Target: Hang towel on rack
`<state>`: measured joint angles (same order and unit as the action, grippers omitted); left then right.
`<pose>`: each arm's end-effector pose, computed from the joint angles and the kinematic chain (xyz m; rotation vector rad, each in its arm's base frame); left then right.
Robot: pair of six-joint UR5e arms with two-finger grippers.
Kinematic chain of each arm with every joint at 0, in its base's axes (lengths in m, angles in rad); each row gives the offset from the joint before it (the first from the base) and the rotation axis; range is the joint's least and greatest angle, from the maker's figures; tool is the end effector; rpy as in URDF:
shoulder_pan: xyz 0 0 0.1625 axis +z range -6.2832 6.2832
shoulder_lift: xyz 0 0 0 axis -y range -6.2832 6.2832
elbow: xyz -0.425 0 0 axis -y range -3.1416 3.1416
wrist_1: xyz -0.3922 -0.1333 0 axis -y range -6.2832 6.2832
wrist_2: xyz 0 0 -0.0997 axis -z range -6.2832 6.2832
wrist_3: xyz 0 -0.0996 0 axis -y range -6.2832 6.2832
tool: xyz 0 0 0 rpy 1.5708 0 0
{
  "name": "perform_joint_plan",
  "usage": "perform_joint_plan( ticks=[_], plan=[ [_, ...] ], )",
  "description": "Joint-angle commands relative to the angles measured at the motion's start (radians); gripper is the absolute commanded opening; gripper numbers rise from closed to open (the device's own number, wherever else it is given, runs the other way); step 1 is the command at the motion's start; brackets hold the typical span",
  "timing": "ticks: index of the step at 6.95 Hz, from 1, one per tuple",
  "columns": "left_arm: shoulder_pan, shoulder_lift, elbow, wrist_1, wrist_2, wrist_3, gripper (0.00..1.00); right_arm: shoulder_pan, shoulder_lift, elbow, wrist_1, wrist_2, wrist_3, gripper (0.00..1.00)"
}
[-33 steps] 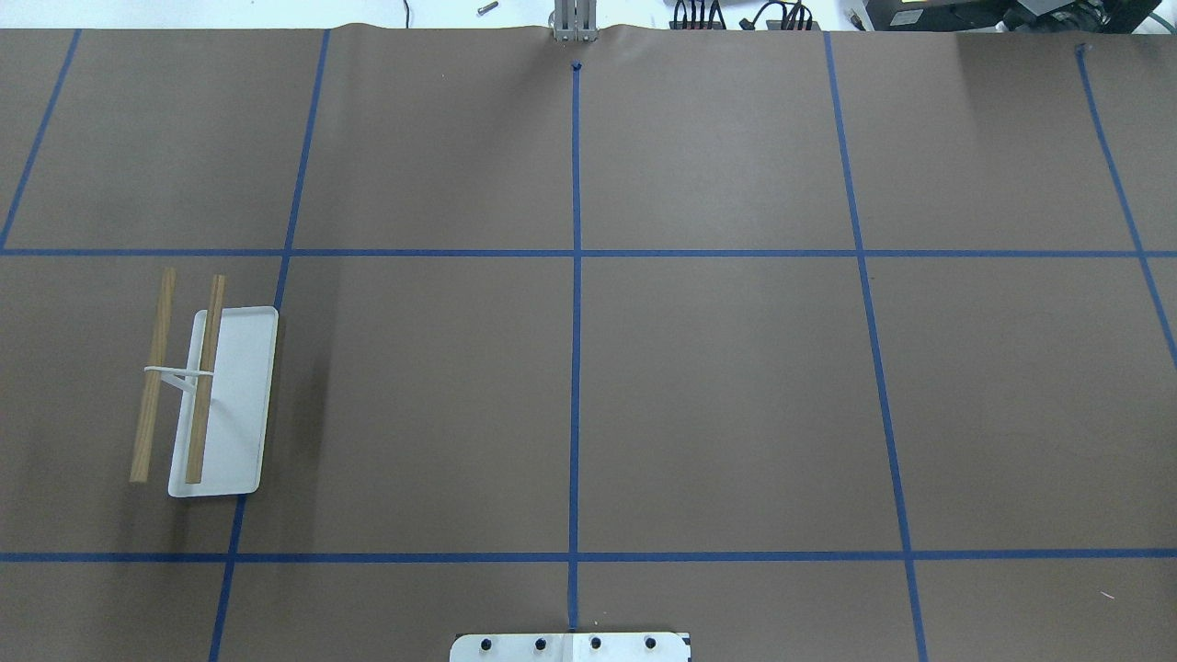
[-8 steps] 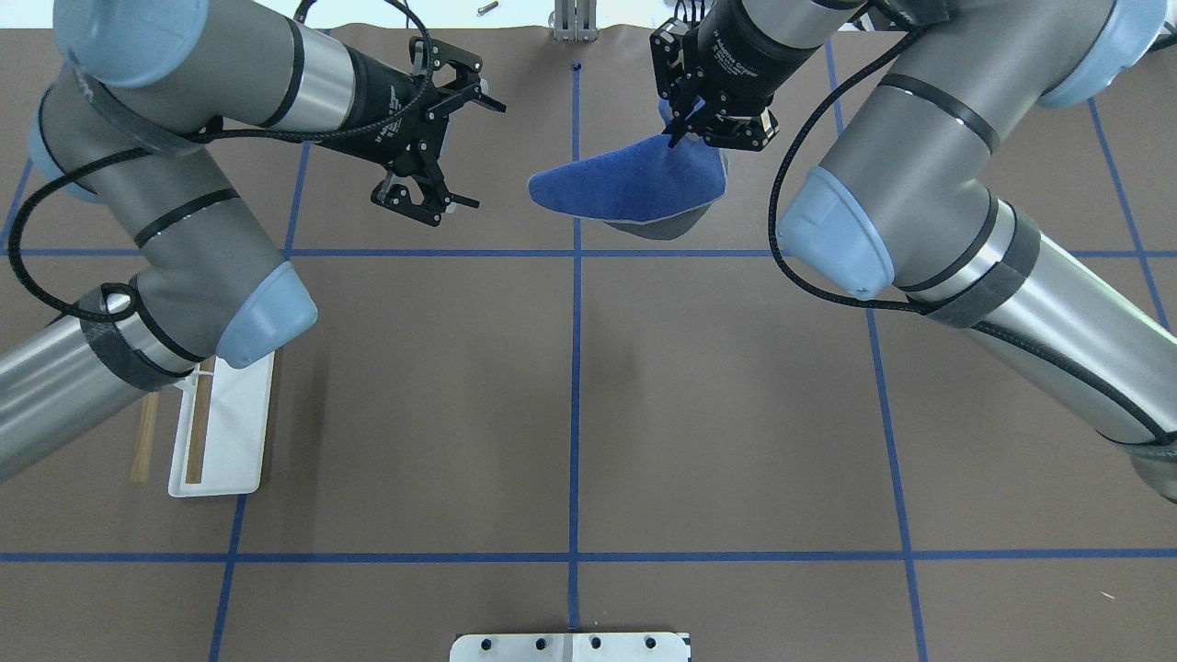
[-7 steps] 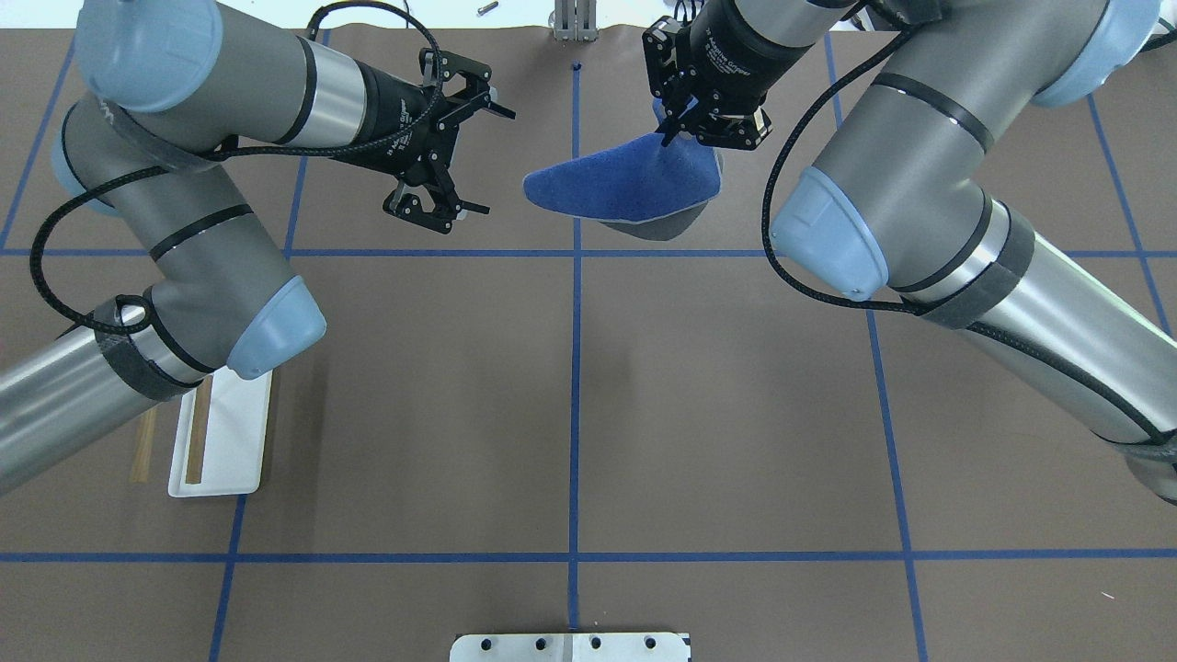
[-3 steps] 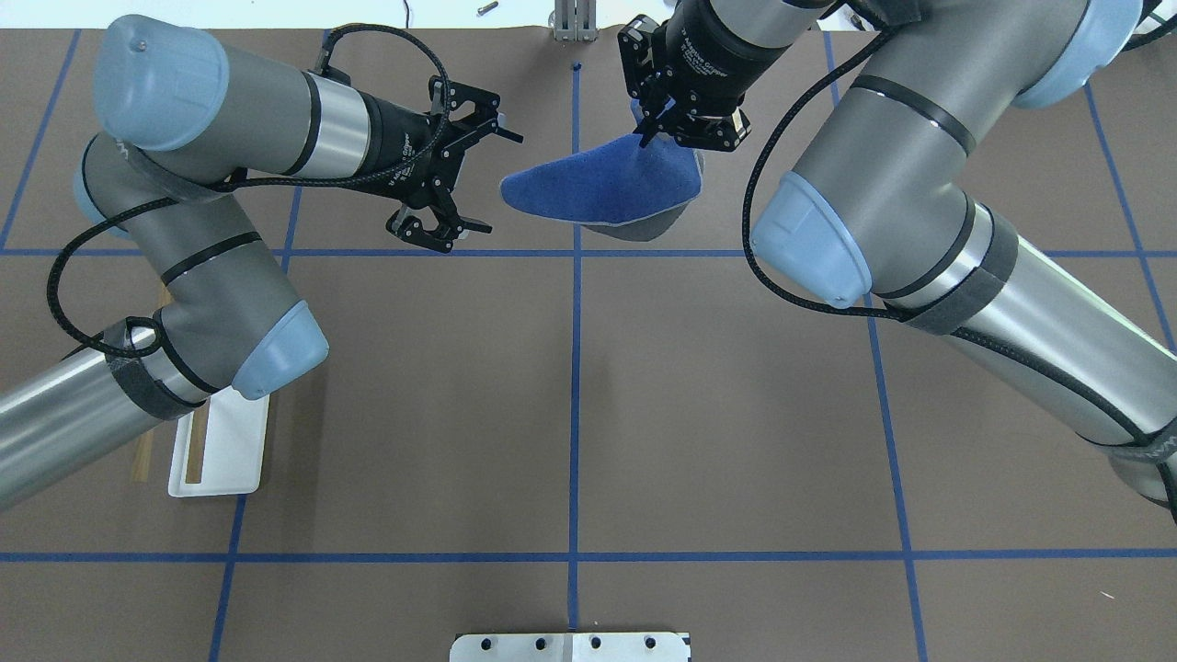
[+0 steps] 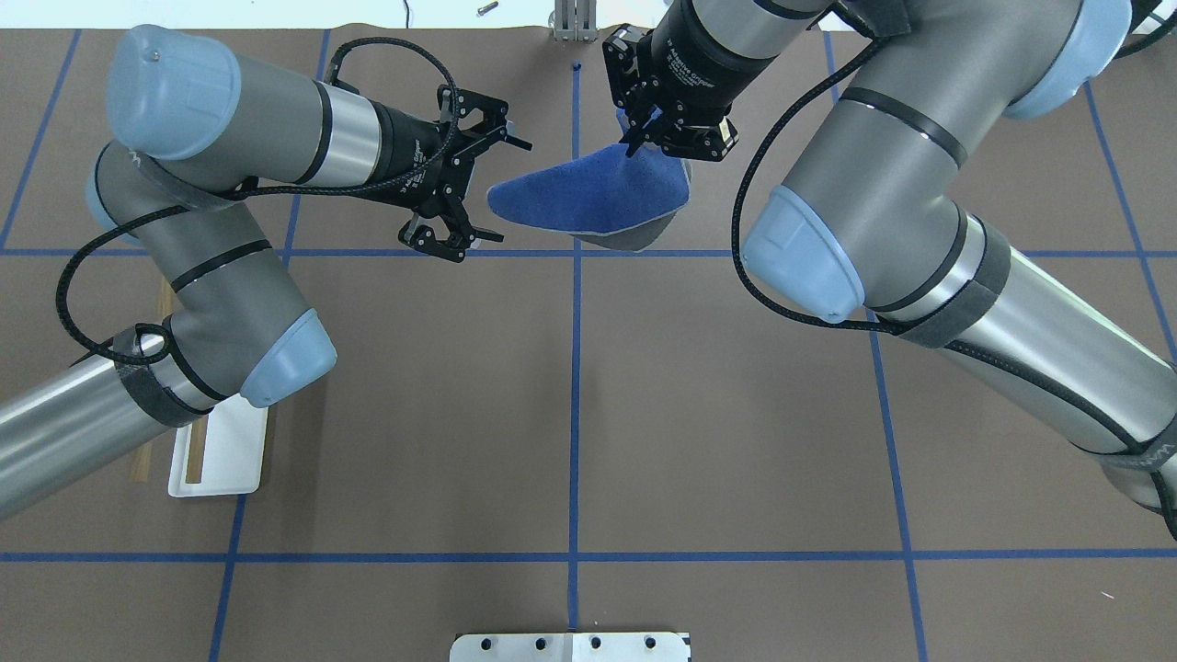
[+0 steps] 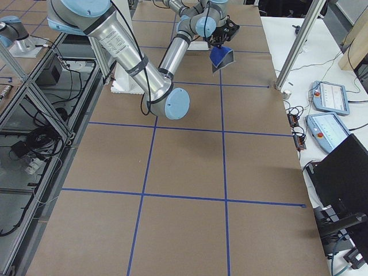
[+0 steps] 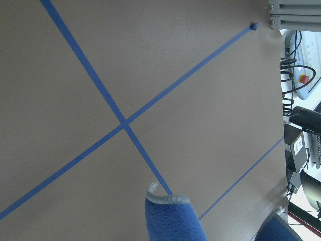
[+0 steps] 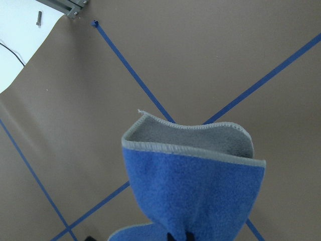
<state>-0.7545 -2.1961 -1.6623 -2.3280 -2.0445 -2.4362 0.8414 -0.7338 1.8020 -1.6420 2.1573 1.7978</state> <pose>0.4078 -0.5039 0.1587 -0.4840 1.4835 -0.9524 -0.3604 -0.5206 0.0647 -0.2227 -1.1029 0.6646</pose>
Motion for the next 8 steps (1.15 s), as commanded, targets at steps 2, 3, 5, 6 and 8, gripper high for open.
perform_joint_plan(
  ticks=[2, 3, 5, 6, 8],
  plan=[
    [0.001, -0.004, 0.003, -0.002, 0.001, -0.033, 0.36, -0.01, 0.005, 0.016, 0.001, -0.001, -0.002, 0.0],
    [0.001, -0.002, 0.004, -0.004, 0.0, -0.056, 0.0, -0.01, 0.005, 0.017, 0.002, -0.001, -0.002, 0.0],
    [0.003, -0.002, 0.004, -0.036, -0.002, -0.041, 0.0, -0.01, 0.005, 0.013, 0.005, -0.002, -0.008, 0.11],
    [0.003, 0.004, 0.004, -0.04, -0.002, 0.021, 0.0, -0.01, 0.004, 0.016, 0.005, -0.037, -0.017, 0.99],
    [-0.002, 0.034, -0.005, -0.037, 0.051, 0.179, 0.0, -0.008, -0.01, 0.023, 0.005, -0.051, -0.052, 1.0]
  ],
)
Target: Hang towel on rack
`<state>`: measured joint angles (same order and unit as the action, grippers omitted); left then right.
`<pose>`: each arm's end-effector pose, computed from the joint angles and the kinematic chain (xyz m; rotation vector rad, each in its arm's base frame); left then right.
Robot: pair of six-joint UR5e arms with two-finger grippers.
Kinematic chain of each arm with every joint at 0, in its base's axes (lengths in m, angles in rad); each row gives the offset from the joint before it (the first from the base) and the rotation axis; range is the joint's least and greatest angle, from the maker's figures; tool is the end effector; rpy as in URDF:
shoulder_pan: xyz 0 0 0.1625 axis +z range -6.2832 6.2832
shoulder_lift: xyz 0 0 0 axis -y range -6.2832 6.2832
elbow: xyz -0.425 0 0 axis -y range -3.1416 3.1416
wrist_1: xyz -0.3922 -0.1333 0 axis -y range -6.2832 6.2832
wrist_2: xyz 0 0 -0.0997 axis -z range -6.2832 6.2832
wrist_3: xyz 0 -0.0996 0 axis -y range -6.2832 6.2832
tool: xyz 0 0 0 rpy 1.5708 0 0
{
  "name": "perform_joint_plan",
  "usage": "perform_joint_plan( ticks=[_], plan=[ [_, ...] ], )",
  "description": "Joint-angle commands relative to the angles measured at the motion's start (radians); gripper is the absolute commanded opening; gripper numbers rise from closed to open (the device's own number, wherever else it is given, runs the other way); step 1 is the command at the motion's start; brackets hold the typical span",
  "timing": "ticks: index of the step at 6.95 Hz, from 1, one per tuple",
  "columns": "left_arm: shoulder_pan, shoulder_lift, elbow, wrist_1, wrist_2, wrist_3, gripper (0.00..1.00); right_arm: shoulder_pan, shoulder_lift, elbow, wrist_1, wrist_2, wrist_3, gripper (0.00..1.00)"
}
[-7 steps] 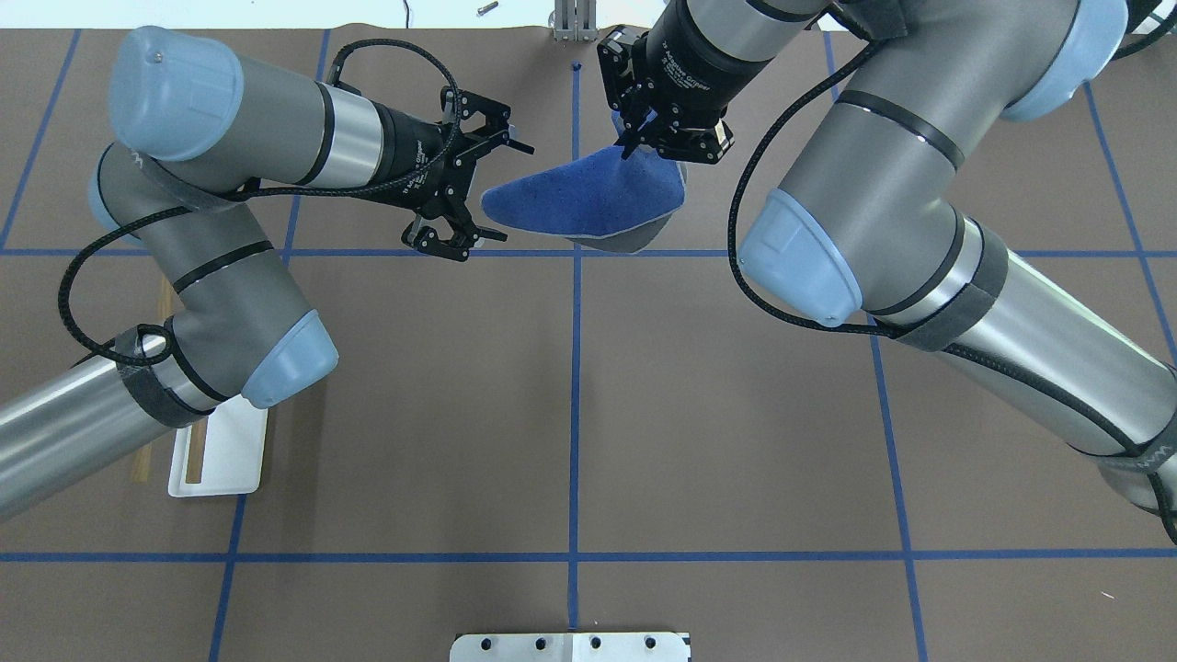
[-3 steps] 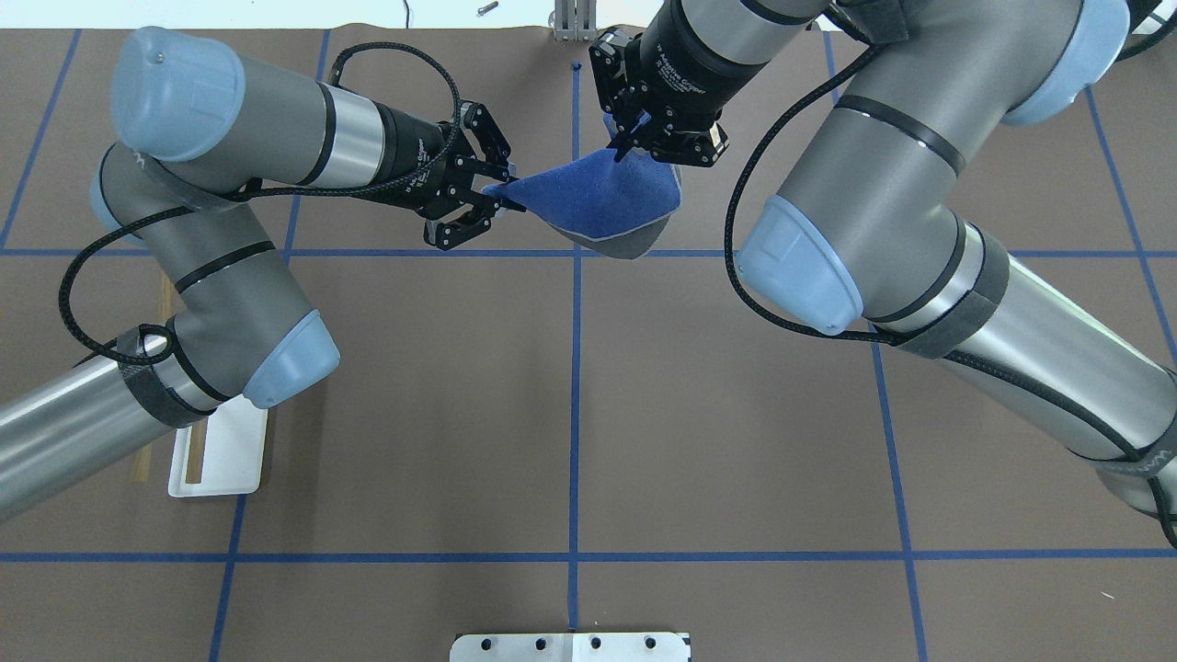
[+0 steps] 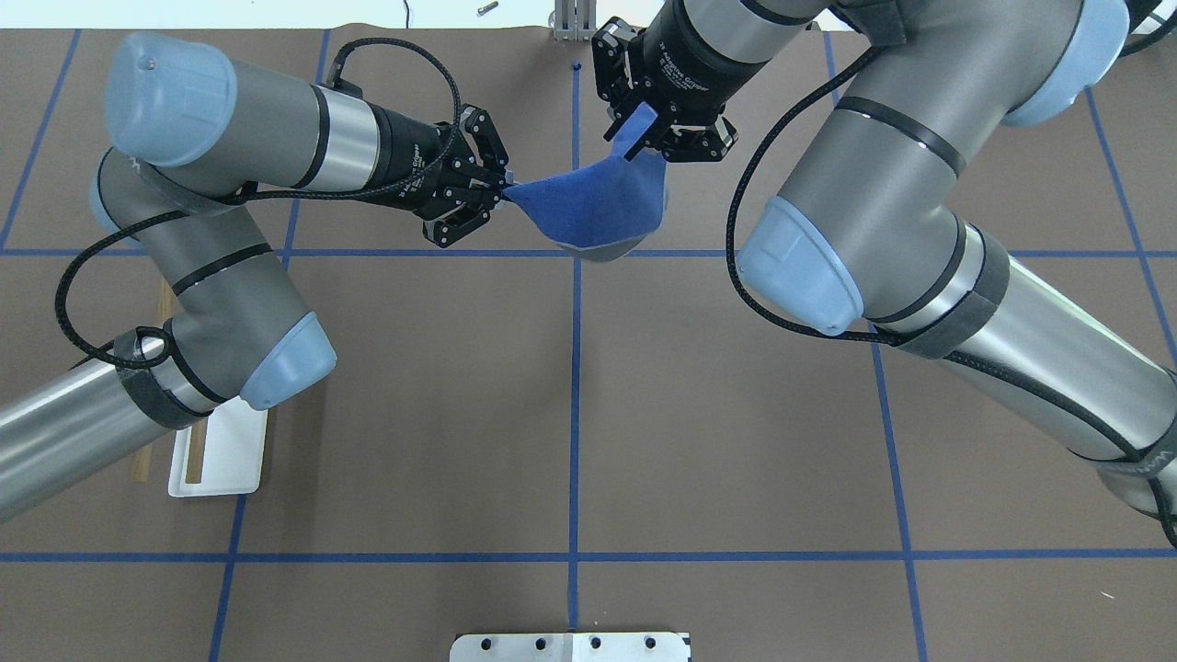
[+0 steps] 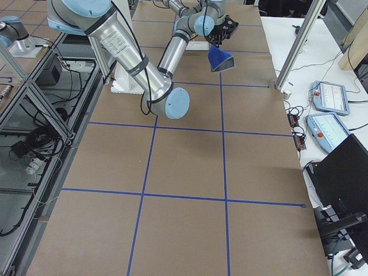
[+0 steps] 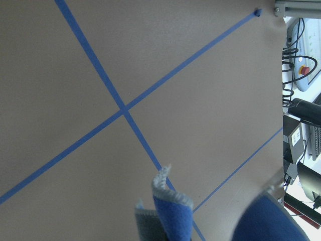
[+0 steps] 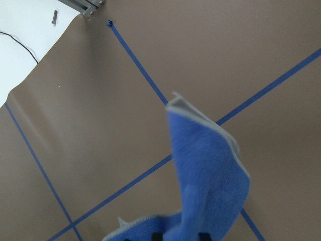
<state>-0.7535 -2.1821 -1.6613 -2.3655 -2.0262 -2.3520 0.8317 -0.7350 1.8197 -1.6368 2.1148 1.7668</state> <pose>0.4055 -0.5032 0.1645 -0.4014 1.5183 -0.8853 -0.3595 -0.5158 0.0605 -0.1633 -1.1156 0.6427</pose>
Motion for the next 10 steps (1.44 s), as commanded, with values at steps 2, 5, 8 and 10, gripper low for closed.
perform_joint_plan(
  ticks=[2, 5, 8, 10],
  plan=[
    [-0.019, 0.14, -0.099, 0.003, 0.059, 0.372, 0.0, 0.021, -0.039, 0.006, 0.0, -0.009, -0.081, 1.0],
    [0.019, 0.323, -0.28, 0.002, 0.274, 0.951, 0.0, 0.04, -0.064, 0.0, 0.0, -0.01, -0.167, 1.0],
    [0.06, 0.442, -0.397, -0.008, 0.264, 1.081, 0.0, 0.064, -0.102, 0.003, 0.003, -0.009, -0.262, 1.0],
    [0.077, 0.651, -0.417, -0.212, 0.248, 1.047, 0.0, 0.07, -0.132, 0.003, 0.003, -0.007, -0.288, 1.0]
  ],
)
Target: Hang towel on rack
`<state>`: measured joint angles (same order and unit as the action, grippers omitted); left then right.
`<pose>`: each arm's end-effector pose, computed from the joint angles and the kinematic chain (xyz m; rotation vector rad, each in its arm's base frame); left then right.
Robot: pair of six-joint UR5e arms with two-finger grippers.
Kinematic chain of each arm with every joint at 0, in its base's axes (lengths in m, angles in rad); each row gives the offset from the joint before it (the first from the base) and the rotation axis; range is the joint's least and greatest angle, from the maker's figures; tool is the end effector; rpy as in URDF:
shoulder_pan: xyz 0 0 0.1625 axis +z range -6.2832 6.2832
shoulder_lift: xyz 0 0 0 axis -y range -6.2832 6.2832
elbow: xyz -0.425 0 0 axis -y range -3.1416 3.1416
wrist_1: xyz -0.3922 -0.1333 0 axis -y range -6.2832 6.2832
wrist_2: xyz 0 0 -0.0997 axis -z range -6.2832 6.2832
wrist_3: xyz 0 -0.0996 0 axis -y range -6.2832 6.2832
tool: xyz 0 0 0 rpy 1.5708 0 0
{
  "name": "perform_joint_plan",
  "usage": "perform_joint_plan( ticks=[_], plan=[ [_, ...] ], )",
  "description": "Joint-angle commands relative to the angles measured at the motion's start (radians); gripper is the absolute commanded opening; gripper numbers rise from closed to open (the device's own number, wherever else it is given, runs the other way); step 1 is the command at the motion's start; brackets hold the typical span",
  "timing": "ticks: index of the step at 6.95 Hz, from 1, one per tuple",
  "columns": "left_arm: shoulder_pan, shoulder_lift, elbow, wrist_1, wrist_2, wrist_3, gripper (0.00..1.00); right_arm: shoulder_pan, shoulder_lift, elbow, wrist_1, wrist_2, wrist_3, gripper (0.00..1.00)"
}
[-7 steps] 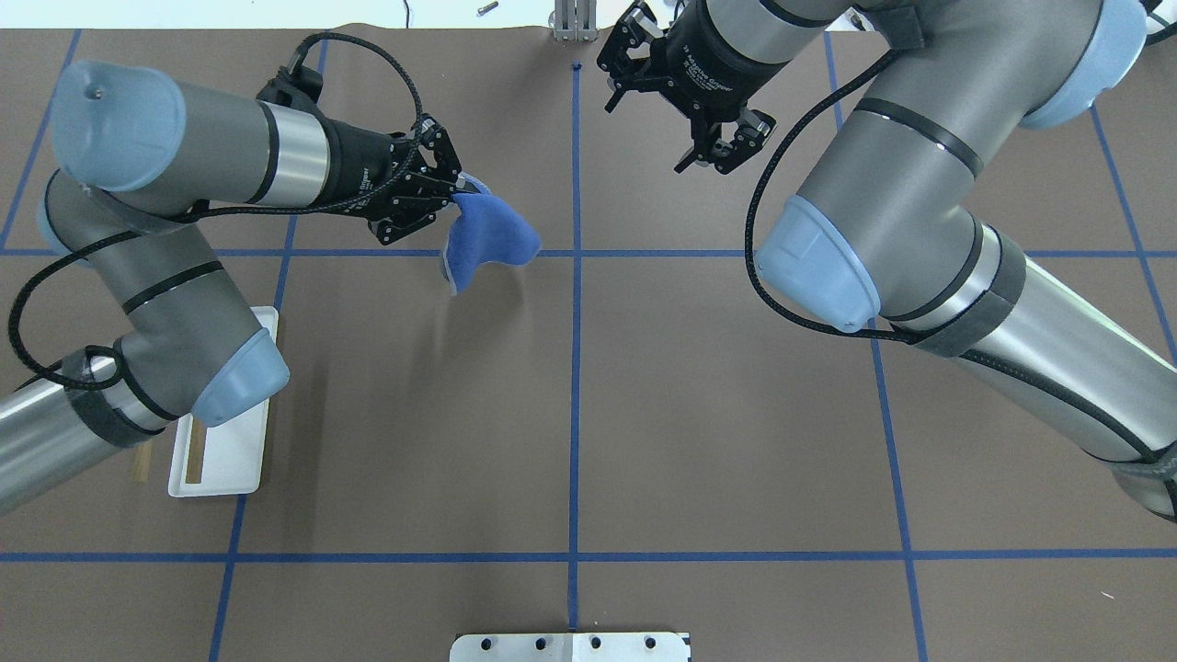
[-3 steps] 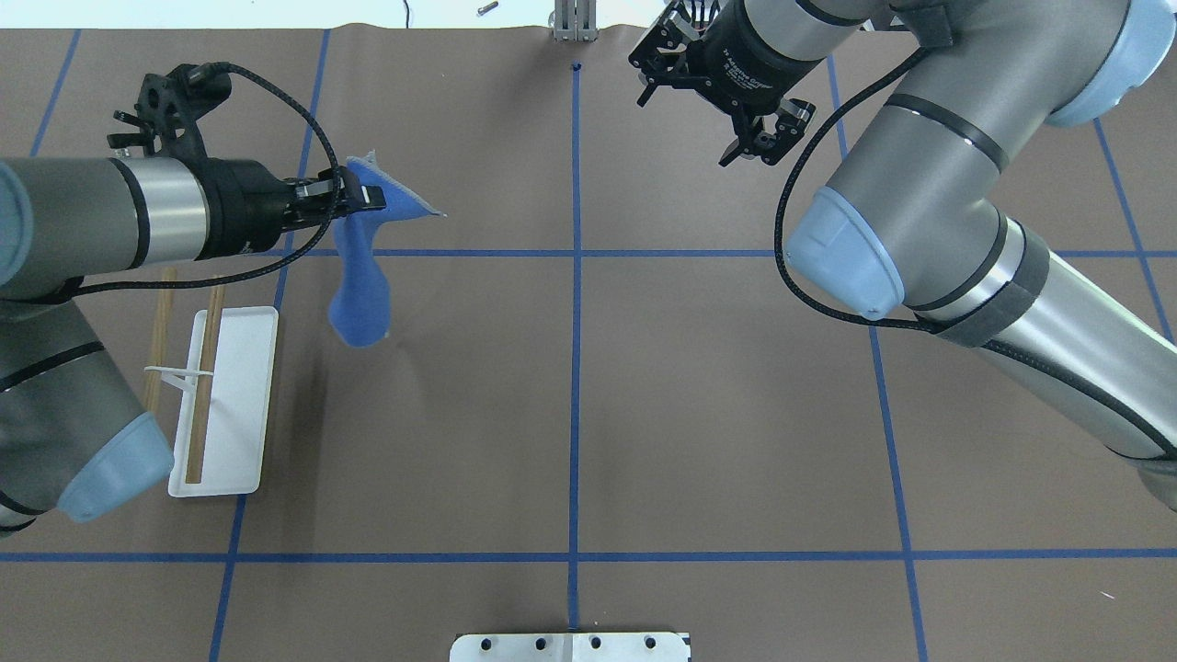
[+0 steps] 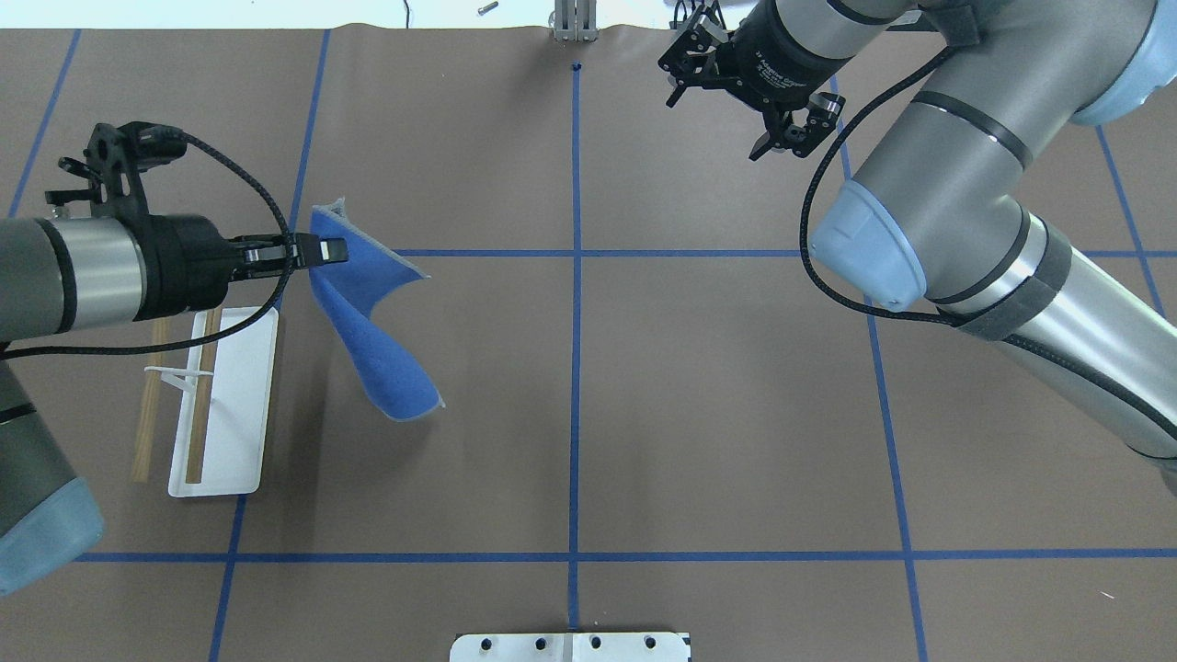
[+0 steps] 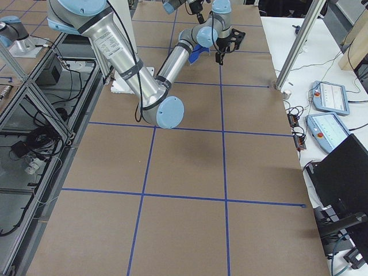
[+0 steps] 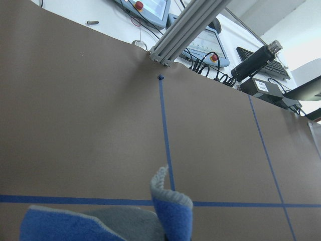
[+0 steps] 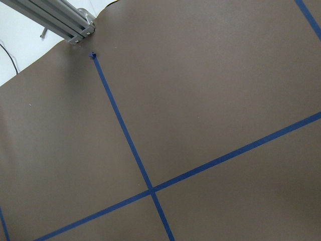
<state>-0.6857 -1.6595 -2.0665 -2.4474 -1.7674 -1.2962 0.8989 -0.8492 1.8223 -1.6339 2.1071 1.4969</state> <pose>0.2938 -0.3875 0.2811 0.5308 1.3665 -0.1913 -0.3278 -0.5445 0.1312 -0.0260 -1.0270 0.5085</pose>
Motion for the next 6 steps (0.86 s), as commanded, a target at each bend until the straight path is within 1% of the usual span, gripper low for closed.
perform_joint_plan(
  ticks=[1, 2, 3, 5, 6],
  plan=[
    [0.009, 0.255, 0.011, -0.307, -0.012, -0.005, 0.0, 0.003, -0.021, 0.002, 0.0, 0.001, -0.018, 1.0],
    [-0.011, 0.285, 0.064, -0.406, -0.082, -0.002, 0.0, 0.002, -0.019, 0.003, 0.0, 0.001, -0.018, 1.0],
    [-0.091, 0.285, 0.13, -0.474, -0.169, 0.003, 0.0, 0.001, -0.019, 0.006, 0.0, 0.001, -0.018, 1.0],
    [-0.194, 0.334, 0.233, -0.65, -0.298, 0.014, 0.0, 0.001, -0.019, 0.006, 0.002, -0.001, -0.018, 1.0],
    [-0.284, 0.334, 0.268, -0.666, -0.393, 0.014, 0.0, 0.003, -0.021, 0.006, 0.008, -0.001, -0.018, 1.0]
  ],
)
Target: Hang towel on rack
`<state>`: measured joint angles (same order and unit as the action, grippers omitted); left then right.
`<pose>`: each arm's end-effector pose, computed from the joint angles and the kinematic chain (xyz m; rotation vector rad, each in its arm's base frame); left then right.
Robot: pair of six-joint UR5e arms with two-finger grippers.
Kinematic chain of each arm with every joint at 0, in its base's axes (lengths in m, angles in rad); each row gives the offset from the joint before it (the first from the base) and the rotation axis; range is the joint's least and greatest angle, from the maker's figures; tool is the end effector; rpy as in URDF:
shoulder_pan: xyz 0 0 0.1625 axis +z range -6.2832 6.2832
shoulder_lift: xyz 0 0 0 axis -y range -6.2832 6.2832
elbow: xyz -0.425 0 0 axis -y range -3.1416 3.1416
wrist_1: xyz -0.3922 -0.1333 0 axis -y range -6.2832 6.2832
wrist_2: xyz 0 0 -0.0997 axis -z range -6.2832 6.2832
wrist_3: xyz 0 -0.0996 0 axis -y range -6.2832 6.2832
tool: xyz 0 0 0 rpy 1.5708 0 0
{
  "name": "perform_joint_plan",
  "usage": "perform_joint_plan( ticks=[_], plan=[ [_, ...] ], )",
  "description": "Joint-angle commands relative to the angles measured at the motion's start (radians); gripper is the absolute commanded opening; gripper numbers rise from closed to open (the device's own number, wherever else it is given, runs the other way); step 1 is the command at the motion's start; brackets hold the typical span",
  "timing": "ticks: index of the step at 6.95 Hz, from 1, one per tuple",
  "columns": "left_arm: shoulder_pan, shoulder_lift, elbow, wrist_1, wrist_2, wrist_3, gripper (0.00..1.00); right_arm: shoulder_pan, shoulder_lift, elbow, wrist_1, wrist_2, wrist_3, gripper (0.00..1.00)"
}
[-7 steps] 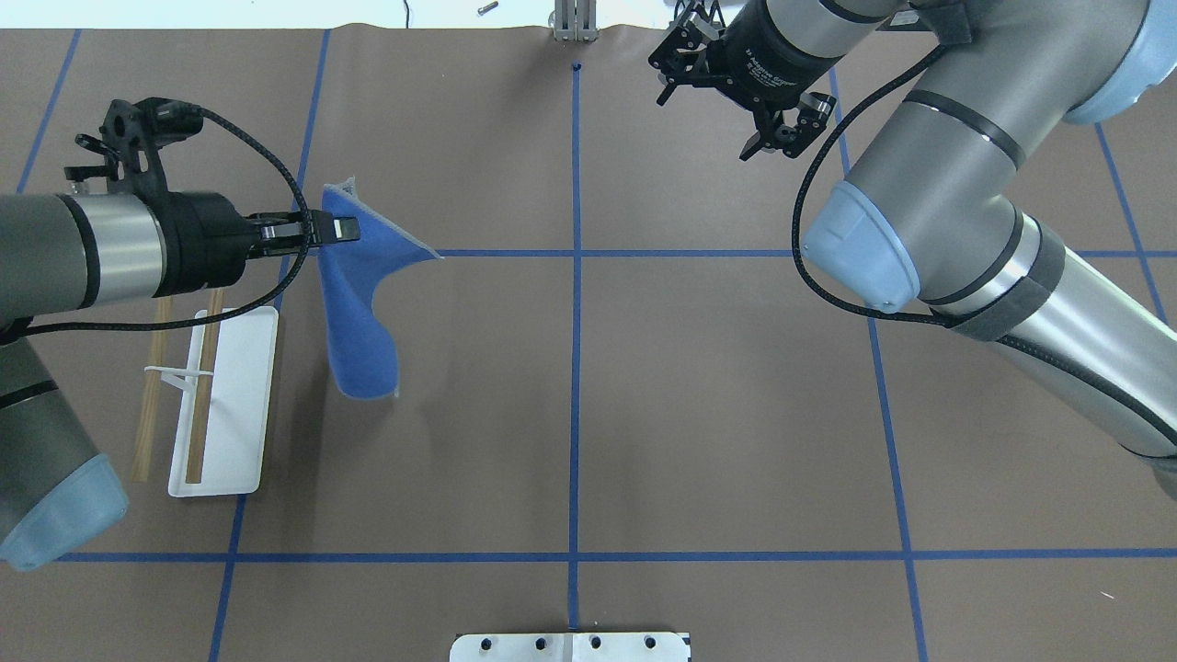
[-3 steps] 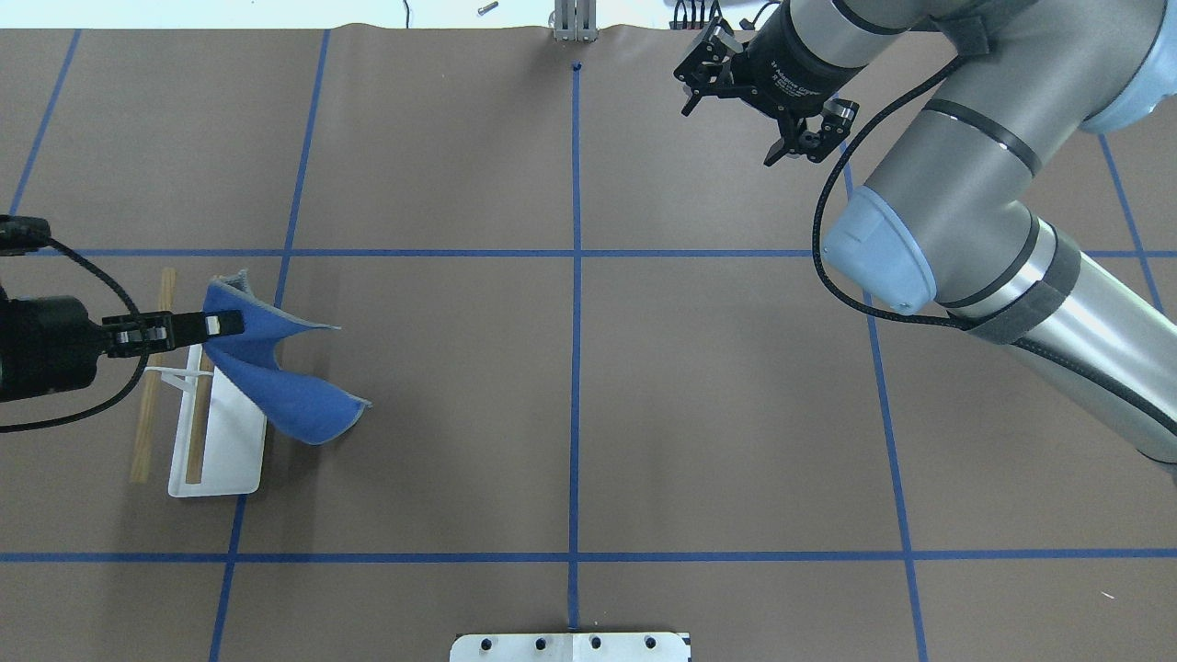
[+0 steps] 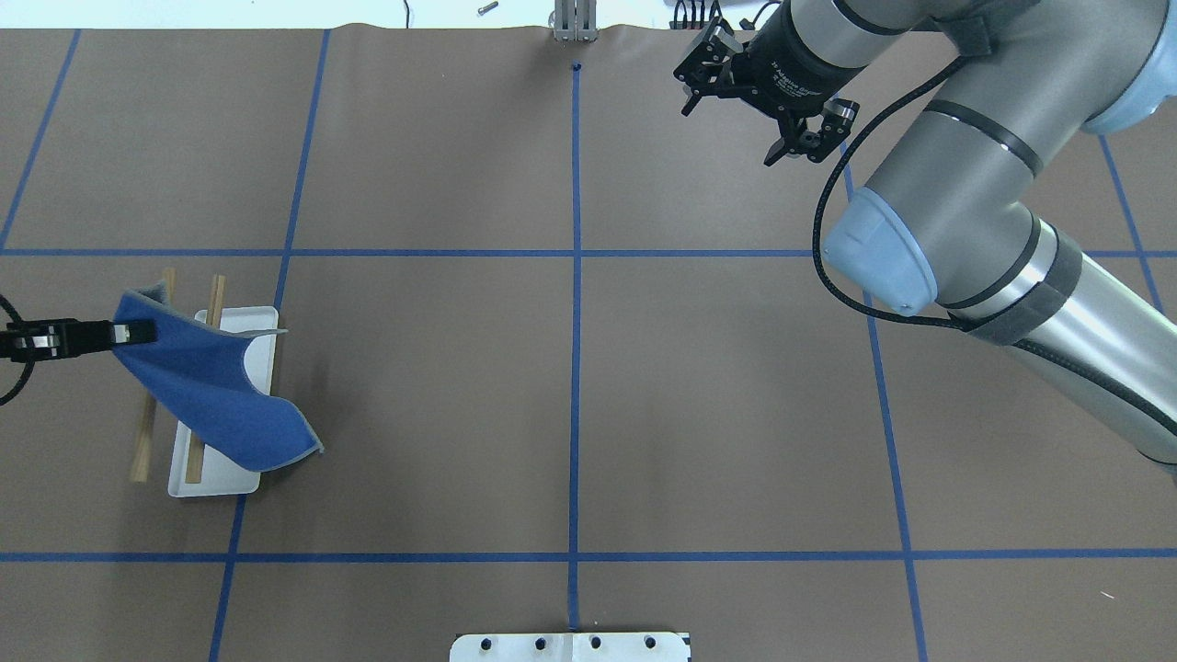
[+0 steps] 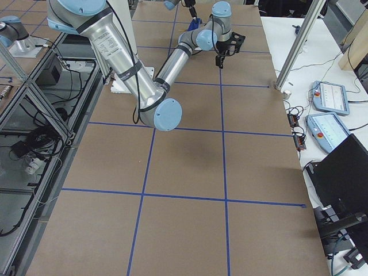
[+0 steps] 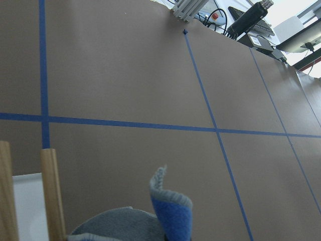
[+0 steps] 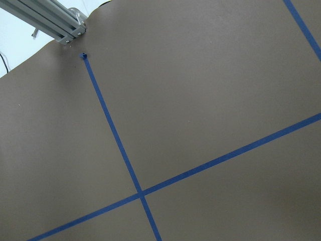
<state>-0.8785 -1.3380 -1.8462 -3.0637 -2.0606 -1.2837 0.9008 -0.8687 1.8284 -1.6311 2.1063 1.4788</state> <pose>0.1793 -0.3517 0.4628 0.4984 1.4576 -0.0937 -0.3257 -0.5439 0.1410 -0.0208 -1.0178 0.4982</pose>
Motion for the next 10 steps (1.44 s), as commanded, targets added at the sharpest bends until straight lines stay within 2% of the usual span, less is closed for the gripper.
perform_joint_plan(
  ticks=[1, 4, 5, 6, 7, 10],
  plan=[
    [-0.162, 0.008, 0.059, -0.05, -0.177, 0.003, 0.0, 0.0, -0.001, 0.0, 0.005, 0.0, 0.0, 1.0],
    [-0.177, 0.005, 0.102, -0.05, -0.188, 0.021, 0.0, 0.0, -0.004, 0.0, 0.005, 0.0, -0.002, 1.0],
    [-0.177, 0.005, 0.117, -0.05, -0.188, 0.021, 0.08, 0.0, -0.004, 0.0, 0.005, 0.0, -0.002, 1.0],
    [-0.177, 0.003, 0.125, -0.05, -0.181, 0.021, 0.49, 0.0, -0.004, 0.0, 0.005, 0.0, -0.002, 1.0],
    [-0.177, 0.002, 0.134, -0.05, -0.176, 0.021, 0.98, 0.0, -0.003, 0.0, 0.005, 0.0, -0.002, 1.0],
    [-0.181, 0.013, 0.143, -0.05, -0.161, 0.021, 0.98, 0.003, -0.003, 0.002, 0.005, -0.002, -0.002, 1.0]
  ],
)
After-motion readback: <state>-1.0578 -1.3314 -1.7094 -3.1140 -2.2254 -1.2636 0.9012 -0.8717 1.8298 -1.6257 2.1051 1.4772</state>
